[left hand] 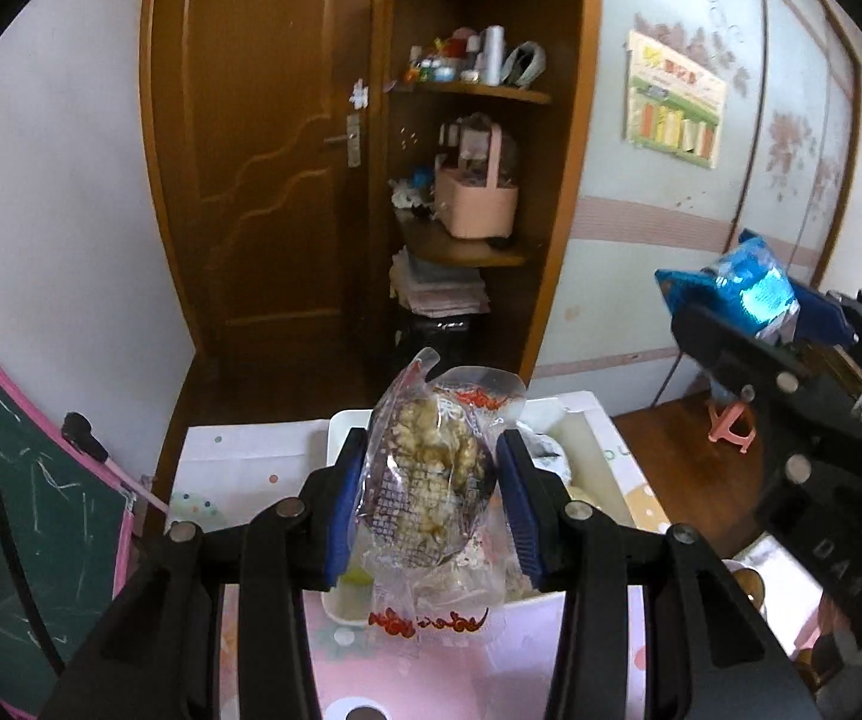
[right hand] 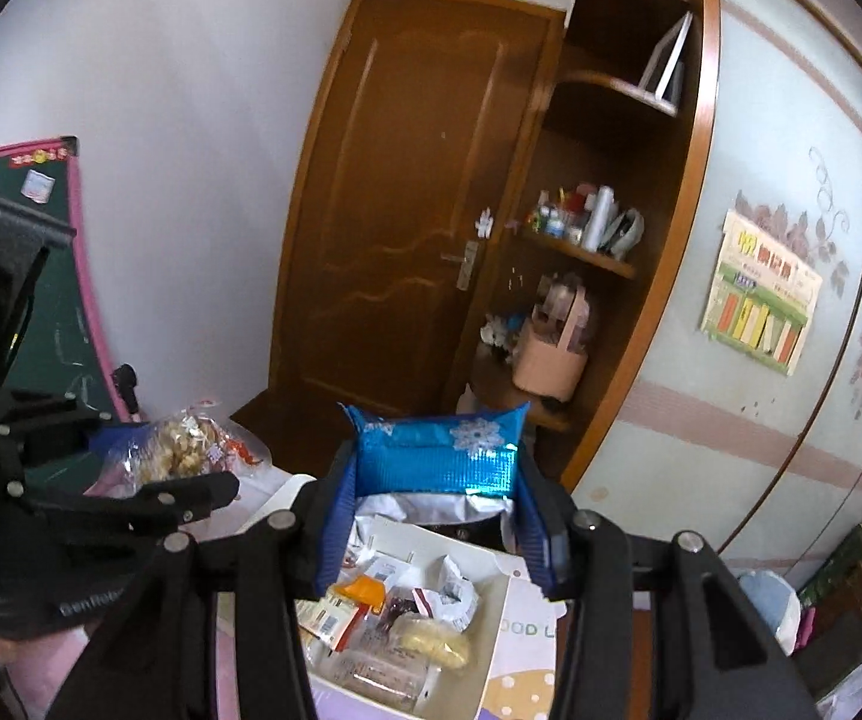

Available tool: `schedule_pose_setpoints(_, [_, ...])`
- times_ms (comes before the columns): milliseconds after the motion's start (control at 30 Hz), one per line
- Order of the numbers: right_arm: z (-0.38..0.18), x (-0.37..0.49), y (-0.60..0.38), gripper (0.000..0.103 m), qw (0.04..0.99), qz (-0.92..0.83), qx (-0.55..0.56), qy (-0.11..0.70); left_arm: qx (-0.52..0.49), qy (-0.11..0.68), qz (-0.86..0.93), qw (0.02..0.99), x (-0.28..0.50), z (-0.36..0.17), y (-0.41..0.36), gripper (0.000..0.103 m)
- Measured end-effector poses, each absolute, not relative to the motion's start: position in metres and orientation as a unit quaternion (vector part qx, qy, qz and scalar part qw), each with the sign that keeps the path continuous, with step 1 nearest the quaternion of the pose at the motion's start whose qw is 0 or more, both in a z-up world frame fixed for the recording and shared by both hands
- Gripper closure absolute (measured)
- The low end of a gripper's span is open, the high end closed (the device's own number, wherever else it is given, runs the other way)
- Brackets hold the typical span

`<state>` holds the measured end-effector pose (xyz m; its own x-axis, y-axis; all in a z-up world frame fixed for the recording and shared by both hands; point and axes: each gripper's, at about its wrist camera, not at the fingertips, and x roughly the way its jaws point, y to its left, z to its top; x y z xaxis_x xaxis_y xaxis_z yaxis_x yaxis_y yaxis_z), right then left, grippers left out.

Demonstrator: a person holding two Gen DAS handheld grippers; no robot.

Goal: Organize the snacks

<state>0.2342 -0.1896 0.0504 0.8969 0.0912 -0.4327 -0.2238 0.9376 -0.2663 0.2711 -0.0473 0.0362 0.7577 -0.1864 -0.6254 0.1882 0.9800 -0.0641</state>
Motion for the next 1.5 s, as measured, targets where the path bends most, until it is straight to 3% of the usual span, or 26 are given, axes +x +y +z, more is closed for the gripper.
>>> schedule_pose_setpoints(333, [-0.031, 0.306, -0.196, 0.054, 0.93, 0.093, -0.139, 0.326, 0.016, 0.386, -0.078, 0.919, 0.33, -0.033, -0.06, 0.058])
schedule_pose_setpoints(433, [-0.049, 0.315, -0.198, 0.049, 0.92, 0.094, -0.129, 0.358, 0.017, 0.398, -0.063, 0.915, 0.342, -0.049, -0.059, 0.04])
schedule_pose_setpoints(500, [-0.058, 0.319, -0.205, 0.047, 0.917, 0.093, -0.116, 0.369, 0.006, 0.404, -0.049, 0.913, 0.349, -0.057, -0.05, 0.013])
schedule_pose_setpoints(533, [-0.06, 0.32, -0.207, 0.044, 0.916, 0.093, -0.111, 0.373, -0.005, 0.408, -0.052, 0.911, 0.351, -0.06, -0.046, 0.01])
schedule_pose_setpoints(600, [-0.066, 0.323, -0.213, 0.028, 0.913, 0.097, -0.096, 0.384, -0.029, 0.421, -0.062, 0.905, 0.354, -0.065, -0.036, 0.008])
schedule_pose_setpoints(667, [-0.069, 0.321, -0.219, 0.026, 0.912, 0.094, -0.087, 0.391, -0.04, 0.428, -0.059, 0.901, 0.354, -0.068, -0.028, 0.006])
schedule_pose_setpoints(1067, [-0.053, 0.296, -0.209, 0.024, 0.912, 0.086, -0.092, 0.39, -0.023, 0.418, -0.064, 0.906, 0.318, -0.052, -0.03, 0.004])
schedule_pose_setpoints(1433, [-0.003, 0.225, -0.214, 0.024, 0.923, 0.066, -0.07, 0.373, 0.002, 0.363, -0.071, 0.929, 0.236, 0.01, -0.027, 0.004])
schedule_pose_setpoints(1500, [0.005, 0.21, -0.216, 0.024, 0.926, 0.065, -0.066, 0.367, 0.005, 0.353, -0.072, 0.933, 0.218, 0.02, -0.027, 0.0])
